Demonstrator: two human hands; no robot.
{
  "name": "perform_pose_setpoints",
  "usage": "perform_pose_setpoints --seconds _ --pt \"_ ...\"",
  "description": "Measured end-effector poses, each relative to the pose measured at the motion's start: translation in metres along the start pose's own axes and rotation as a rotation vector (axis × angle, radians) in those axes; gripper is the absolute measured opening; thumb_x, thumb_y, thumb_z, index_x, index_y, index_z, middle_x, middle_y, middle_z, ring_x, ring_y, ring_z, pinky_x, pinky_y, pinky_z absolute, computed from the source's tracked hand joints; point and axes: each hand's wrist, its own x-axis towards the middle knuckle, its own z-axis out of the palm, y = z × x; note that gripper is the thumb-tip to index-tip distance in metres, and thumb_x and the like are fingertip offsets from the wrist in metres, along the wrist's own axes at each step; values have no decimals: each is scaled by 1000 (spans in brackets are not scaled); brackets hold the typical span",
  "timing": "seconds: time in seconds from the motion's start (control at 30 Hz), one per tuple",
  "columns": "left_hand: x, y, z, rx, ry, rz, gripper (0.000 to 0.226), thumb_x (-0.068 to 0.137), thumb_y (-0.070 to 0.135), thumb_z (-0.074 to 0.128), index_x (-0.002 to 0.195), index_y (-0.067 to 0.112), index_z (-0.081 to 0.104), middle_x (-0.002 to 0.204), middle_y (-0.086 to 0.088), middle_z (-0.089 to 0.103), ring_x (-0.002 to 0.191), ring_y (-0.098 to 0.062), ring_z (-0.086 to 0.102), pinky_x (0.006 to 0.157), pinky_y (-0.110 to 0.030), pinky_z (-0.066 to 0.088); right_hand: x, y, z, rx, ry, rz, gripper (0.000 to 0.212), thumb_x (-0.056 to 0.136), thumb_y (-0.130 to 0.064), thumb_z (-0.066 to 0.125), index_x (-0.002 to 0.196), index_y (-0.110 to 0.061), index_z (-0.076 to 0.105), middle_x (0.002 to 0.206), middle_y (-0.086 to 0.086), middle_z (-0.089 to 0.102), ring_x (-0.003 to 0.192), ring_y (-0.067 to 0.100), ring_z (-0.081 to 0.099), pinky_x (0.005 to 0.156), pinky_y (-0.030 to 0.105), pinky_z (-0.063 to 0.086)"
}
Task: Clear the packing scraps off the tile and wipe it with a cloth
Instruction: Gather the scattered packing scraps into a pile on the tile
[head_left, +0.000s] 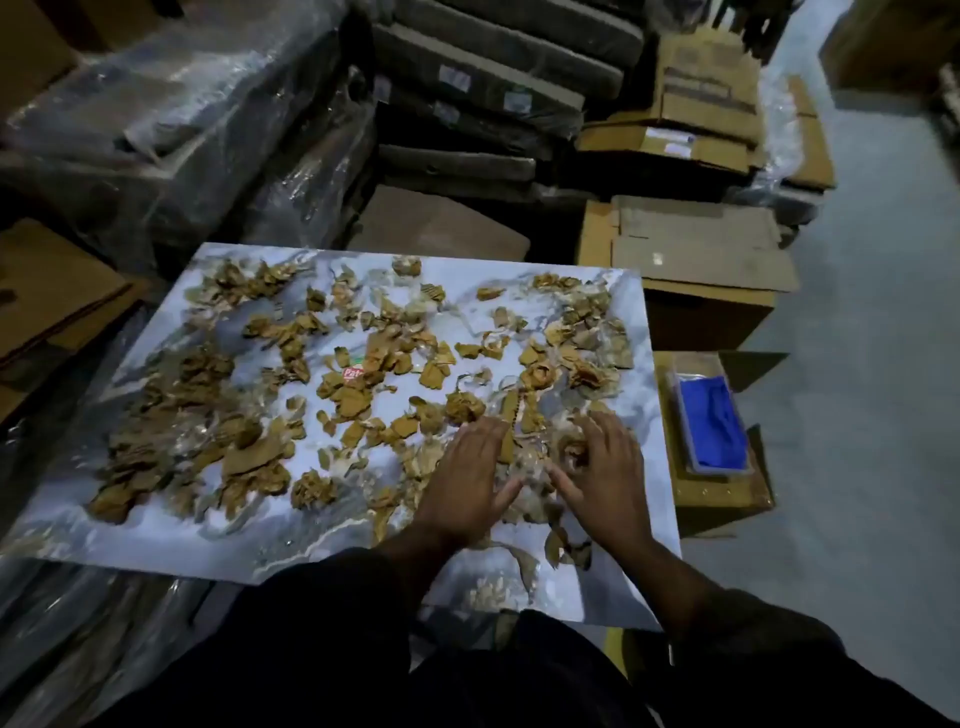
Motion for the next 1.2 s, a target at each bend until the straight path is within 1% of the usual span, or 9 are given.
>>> perform_pose_setpoints --seconds 0.1,0.2,0.3,0.43,0.63,0.83,0.97,1.07,1.2 --pt "11 -10 5 43 -27 16 77 99 64 42 159 21 20 167 -1 22 155 -16 14 128 -33 8 1 17 5 17 -20 107 93 83 -81 49 154 -22 33 164 7 26 154 27 17 124 53 18" --pt "20 -18 13 81 -54 73 82 97 65 43 160 18 20 168 -3 22 156 -17 13 127 -29 1 2 23 17 39 -88 107 102 77 -83 49 157 -23 30 167 7 20 155 31 12 123 57 18" --pt "25 -28 21 106 -46 121 85 97 67 42 160 13 22 167 -6 24 156 -19 15 128 -38 12 10 20 30 36 -145 50 102 76 -87 54 156 -30 29 168 4 16 156 29 8 123 58 16" --pt "28 -36 34 109 -69 105 83 98 63 45 158 9 27 165 -11 27 155 -25 20 127 -45 19 22 13 44 -64 -177 -22 101 75 -95 41 155 -35 29 168 2 17 156 28 10 123 58 13" --pt "38 -33 46 46 -21 51 67 97 45 42 153 9 37 157 -12 42 143 -28 39 119 -43 34 27 5 59 -108 -113 -169 72 83 -67 57 147 -35 46 152 4 40 144 30 34 114 51 27" --pt "45 -22 53 108 68 16 45 97 42 42 127 13 60 117 -5 65 106 -25 58 87 -40 50 31 -7 66 9 -132 -164 53 78 -41 62 128 -25 60 124 5 52 113 28 51 89 39 46" --pt "56 -20 52 -44 136 -28 22 101 30 48 101 12 61 94 -5 60 87 -19 52 72 -27 37 48 -20 65 120 -182 -95 33 78 -29 59 109 -17 65 104 4 51 88 24 56 63 30 40" --pt "65 -15 41 -156 193 -140 24 104 31 47 87 15 54 81 -1 54 72 -16 47 61 -29 30 56 -30 61 178 -127 -65 11 87 -21 66 95 -14 66 97 5 55 75 26 59 60 33 44" --pt "69 -9 23 -274 333 -247 34 102 39 37 84 16 54 76 0 53 66 -18 51 57 -37 40 65 -49 49 262 -38 -65 17 87 -23 72 103 -16 69 100 2 59 77 20 61 62 28 46"
